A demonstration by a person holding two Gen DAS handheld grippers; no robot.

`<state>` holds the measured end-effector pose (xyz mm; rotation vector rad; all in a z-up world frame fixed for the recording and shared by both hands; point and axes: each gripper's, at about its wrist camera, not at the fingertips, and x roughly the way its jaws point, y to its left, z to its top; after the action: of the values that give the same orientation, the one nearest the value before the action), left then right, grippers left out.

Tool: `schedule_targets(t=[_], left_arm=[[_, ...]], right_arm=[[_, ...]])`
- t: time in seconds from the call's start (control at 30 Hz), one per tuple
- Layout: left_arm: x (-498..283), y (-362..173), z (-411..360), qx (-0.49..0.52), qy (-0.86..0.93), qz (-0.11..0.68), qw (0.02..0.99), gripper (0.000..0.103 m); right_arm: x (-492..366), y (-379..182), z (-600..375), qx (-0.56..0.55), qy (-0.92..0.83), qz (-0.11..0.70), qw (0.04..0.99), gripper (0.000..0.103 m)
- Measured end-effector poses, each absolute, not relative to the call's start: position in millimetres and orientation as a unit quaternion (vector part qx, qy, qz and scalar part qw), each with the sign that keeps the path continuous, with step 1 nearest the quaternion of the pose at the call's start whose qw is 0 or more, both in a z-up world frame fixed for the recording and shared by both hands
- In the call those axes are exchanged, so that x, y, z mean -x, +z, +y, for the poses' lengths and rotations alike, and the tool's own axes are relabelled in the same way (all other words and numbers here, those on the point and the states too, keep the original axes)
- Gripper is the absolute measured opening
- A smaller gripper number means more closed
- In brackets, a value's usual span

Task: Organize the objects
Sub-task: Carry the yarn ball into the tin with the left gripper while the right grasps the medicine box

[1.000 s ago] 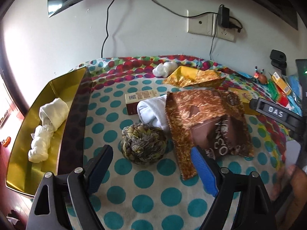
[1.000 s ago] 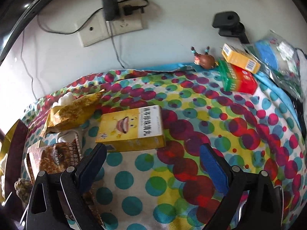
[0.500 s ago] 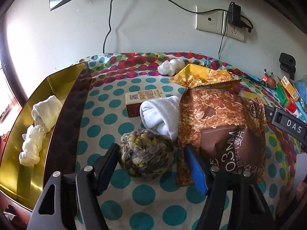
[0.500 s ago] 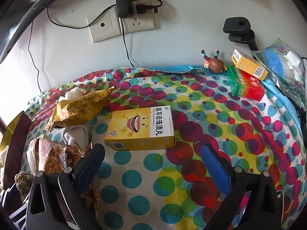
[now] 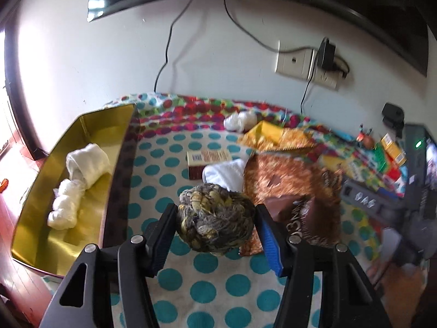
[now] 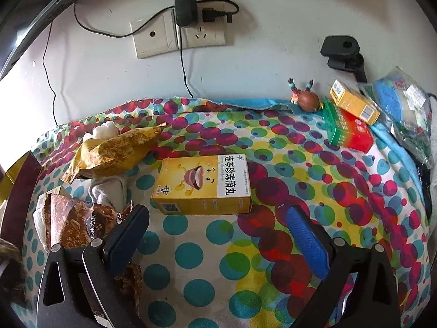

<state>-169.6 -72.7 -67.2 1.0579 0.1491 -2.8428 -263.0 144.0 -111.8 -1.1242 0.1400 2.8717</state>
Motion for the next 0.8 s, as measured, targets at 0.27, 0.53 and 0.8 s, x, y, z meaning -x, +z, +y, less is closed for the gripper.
schedule_targets(t=[0.27,0.53,0.8], left_arm=[[156,-56,-96,-0.354,-0.931,0.053,0.079,0.058],[127,-49,-114,-0.342,-0.934,0.052,0.089,0.058],[118,-49,-108,-0.336,-0.937,0.065,0.066,0.058]], right_arm=[[225,-89,92,0.252,0.965,-0.072,-0.027,0.102],[241,-92,115,0.284,0.958,-0.021,-0.029,0.103],[312,-118,195,0.417,0.905,0.079,-0.036,0.102]])
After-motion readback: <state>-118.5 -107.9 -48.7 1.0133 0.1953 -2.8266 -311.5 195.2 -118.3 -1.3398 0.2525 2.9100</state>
